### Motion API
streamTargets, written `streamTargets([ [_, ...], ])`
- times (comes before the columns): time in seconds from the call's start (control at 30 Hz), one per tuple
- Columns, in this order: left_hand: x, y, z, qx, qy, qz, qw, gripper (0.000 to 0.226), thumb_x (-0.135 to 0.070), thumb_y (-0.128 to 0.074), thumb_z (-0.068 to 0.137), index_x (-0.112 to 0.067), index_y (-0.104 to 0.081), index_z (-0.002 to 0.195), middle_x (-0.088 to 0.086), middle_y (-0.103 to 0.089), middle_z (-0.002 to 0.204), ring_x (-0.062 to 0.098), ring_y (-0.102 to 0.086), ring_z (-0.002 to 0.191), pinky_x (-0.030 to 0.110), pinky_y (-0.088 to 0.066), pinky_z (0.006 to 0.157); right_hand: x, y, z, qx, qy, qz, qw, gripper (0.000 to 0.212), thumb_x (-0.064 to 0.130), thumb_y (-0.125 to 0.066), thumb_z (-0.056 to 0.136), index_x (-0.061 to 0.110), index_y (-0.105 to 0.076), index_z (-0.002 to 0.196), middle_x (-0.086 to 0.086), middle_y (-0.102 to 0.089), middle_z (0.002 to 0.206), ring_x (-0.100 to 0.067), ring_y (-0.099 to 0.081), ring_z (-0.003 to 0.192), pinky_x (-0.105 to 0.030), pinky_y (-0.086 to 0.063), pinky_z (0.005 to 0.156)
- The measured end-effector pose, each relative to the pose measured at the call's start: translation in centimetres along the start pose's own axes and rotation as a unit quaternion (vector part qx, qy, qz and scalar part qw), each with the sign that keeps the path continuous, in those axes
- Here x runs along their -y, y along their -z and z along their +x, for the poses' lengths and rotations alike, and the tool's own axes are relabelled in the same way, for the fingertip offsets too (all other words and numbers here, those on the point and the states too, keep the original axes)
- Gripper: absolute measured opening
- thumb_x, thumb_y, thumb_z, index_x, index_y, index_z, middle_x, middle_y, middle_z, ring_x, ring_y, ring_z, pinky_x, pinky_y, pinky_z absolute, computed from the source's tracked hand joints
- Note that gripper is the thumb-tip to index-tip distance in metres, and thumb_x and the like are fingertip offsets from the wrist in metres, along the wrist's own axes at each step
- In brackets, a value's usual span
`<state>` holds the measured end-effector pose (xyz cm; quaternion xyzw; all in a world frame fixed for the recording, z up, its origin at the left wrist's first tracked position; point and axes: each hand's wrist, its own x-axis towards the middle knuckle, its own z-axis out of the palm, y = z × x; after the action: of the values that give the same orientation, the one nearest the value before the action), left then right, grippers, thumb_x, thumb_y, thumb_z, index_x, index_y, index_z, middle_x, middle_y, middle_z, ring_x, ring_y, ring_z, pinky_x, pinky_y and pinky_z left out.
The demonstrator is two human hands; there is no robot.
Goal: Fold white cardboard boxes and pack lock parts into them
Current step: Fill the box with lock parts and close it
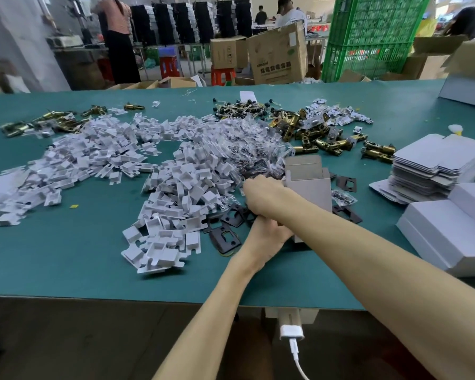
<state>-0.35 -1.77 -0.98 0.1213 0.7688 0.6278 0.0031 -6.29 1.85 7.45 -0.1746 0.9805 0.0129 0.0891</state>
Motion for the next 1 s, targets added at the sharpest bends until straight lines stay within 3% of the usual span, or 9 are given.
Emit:
streamTargets([
  [0.17, -0.2, 0.1, 0.2, -0.009, 0.017, -0.034, 0.999, 0.035, -0.001, -0.059, 0.098, -0.014, -0.056, 0.131, -0.004, -0.066, 0.124, 0.006, -0.061, 0.113, 0.024, -0.051, 0.097, -0.2, -0.3, 1.0, 0.022, -0.069, 0.007, 0.997, 0.025, 0.012, -0.052, 0.102, 0.003, -0.05, 0.125, -0.025, -0.039, 0.139, -0.045, -0.048, 0.123, -0.044, -0.042, 0.083],
  [0.27, -0.1, -0.1, 0.3, -0.014, 0.024, -0.033, 0.999, 0.032, -0.002, -0.06, 0.098, -0.017, -0.06, 0.126, -0.005, -0.069, 0.12, 0.0, -0.062, 0.104, 0.021, -0.052, 0.092, -0.7, -0.6, 1.2, -0.009, -0.09, 0.04, 0.995, 0.042, 0.015, -0.061, 0.102, -0.004, -0.045, 0.136, -0.026, -0.04, 0.138, -0.043, -0.05, 0.122, -0.044, -0.047, 0.092],
  [0.33, -0.1, -0.1, 0.3, -0.014, 0.027, -0.028, 0.999, 0.03, 0.0, -0.057, 0.097, -0.027, -0.061, 0.108, -0.017, -0.068, 0.102, -0.01, -0.06, 0.088, 0.011, -0.049, 0.078, -0.6, -0.5, 0.8, -0.032, -0.067, 0.065, 0.995, 0.036, 0.008, -0.063, 0.1, -0.006, -0.048, 0.129, -0.026, -0.044, 0.132, -0.043, -0.054, 0.118, -0.047, -0.049, 0.091],
  [0.4, -0.1, 0.0, 0.2, -0.016, 0.026, -0.019, 0.999, 0.032, 0.003, -0.055, 0.096, -0.029, -0.058, 0.097, -0.024, -0.064, 0.086, -0.012, -0.057, 0.077, 0.009, -0.046, 0.072, -0.4, -0.4, 0.3, -0.069, -0.029, 0.056, 0.996, 0.008, -0.002, -0.063, 0.096, -0.002, -0.057, 0.102, -0.019, -0.057, 0.112, -0.039, -0.063, 0.109, -0.045, -0.049, 0.076],
  [0.47, 0.0, -0.1, 0.2, -0.012, 0.024, -0.016, 1.0, 0.027, 0.004, -0.054, 0.096, -0.023, -0.057, 0.094, -0.018, -0.063, 0.084, -0.006, -0.052, 0.073, 0.013, -0.046, 0.071, -0.3, -0.1, -0.1, -0.106, 0.002, 0.017, 0.994, 0.027, -0.011, -0.061, 0.091, 0.007, -0.048, 0.075, -0.008, -0.06, 0.084, -0.033, -0.07, 0.094, -0.042, -0.044, 0.065],
  [0.6, 0.0, 0.0, 0.3, -0.011, 0.014, -0.038, 0.999, 0.01, -0.005, -0.064, 0.096, -0.013, -0.063, 0.102, -0.015, -0.069, 0.091, 0.002, -0.061, 0.084, 0.023, -0.05, 0.079, -0.5, 1.0, -1.0, -0.169, 0.047, 0.025, 0.984, 0.025, -0.005, -0.066, 0.092, 0.008, -0.045, 0.088, -0.003, -0.05, 0.074, -0.032, -0.063, 0.078, -0.041, -0.047, 0.063],
  [0.77, -0.4, -0.1, 0.3, -0.016, 0.023, -0.101, 0.994, 0.035, -0.018, -0.076, 0.095, -0.006, -0.065, 0.126, 0.002, -0.075, 0.122, 0.011, -0.071, 0.111, 0.022, -0.056, 0.091, -2.8, 4.7, -3.3, -0.188, 0.085, 0.193, 0.959, 0.023, 0.02, -0.078, 0.089, 0.006, -0.064, 0.1, -0.01, -0.069, 0.095, -0.026, -0.067, 0.081, -0.044, -0.058, 0.079],
  [0.9, -0.5, -0.2, 0.2, -0.023, 0.034, -0.115, 0.993, 0.035, -0.019, -0.078, 0.093, -0.016, -0.063, 0.124, -0.001, -0.073, 0.124, 0.009, -0.071, 0.111, 0.022, -0.057, 0.091, -6.3, 6.8, -4.7, -0.242, 0.06, 0.287, 0.925, 0.018, 0.028, -0.079, 0.087, 0.016, -0.068, 0.093, 0.002, -0.065, 0.092, -0.015, -0.062, 0.078, -0.018, -0.045, 0.064],
  [1.0, -0.6, -0.2, 0.1, -0.023, 0.036, -0.122, 0.992, 0.036, -0.019, -0.079, 0.092, -0.018, -0.063, 0.125, -0.003, -0.074, 0.122, 0.009, -0.071, 0.111, 0.022, -0.057, 0.09, -9.4, 7.4, -5.3, -0.281, 0.02, 0.247, 0.927, 0.025, 0.04, -0.081, 0.085, 0.022, -0.064, 0.081, 0.003, -0.059, 0.075, -0.01, -0.055, 0.066, -0.023, -0.038, 0.056],
])
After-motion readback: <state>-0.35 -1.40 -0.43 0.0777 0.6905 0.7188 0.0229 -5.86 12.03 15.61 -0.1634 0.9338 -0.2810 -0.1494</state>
